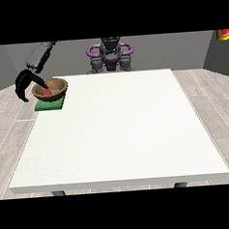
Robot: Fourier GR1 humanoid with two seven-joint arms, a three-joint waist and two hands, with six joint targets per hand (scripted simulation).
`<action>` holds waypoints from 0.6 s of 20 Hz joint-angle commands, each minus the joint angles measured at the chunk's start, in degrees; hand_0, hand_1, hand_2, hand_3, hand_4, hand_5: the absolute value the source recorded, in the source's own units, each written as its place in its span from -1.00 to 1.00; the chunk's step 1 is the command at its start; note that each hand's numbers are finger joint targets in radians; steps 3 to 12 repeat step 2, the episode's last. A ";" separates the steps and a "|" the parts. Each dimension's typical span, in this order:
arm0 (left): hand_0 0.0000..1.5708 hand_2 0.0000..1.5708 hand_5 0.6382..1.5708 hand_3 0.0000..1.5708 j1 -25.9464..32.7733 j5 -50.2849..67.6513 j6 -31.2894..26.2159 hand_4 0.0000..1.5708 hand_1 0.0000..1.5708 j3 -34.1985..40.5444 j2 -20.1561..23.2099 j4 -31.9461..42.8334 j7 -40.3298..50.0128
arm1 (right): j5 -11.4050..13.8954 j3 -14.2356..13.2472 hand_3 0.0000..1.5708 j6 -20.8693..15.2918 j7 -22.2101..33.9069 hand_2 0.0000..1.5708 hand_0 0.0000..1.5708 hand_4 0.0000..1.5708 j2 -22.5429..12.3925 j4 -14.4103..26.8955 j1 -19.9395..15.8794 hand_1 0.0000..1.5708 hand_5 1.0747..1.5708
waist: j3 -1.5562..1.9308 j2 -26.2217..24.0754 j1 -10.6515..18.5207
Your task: Pick the cup and pour the ball into the bowl, then pick the bowl and place it on the pad
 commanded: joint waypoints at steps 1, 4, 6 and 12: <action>-1.00 -1.00 1.00 -1.00 2.98 -1.44 0.92 0.52 -1.00 -1.51 -2.67 0.21 -0.67 | 0.53 1.19 -1.00 4.01 5.41 -1.00 -1.00 -1.00 -3.62 -0.49 -0.62 -1.00 0.24 | -0.07 -5.29 -1.42; -1.00 -1.00 1.00 -1.00 3.39 -2.46 0.90 0.52 -1.00 -2.39 -2.92 0.99 -0.53 | 0.95 2.04 -1.00 4.82 7.57 -1.00 -1.00 -0.75 -4.83 -2.09 -2.33 -1.00 0.21 | -0.11 -7.27 -2.05; -1.00 -1.00 1.00 -1.00 3.39 -2.46 0.90 0.52 -1.00 -2.39 -2.92 0.99 -0.53 | 0.95 2.04 -1.00 4.82 7.57 -1.00 -1.00 -0.75 -4.83 -2.09 -2.33 -1.00 0.21 | -0.11 -7.27 -2.05; -1.00 -1.00 1.00 -1.00 3.39 -2.46 0.90 0.52 -1.00 -2.39 -2.92 0.99 -0.53 | 0.95 2.04 -1.00 4.82 7.57 -1.00 -1.00 -0.75 -4.83 -2.09 -2.33 -1.00 0.21 | -0.11 -7.27 -2.05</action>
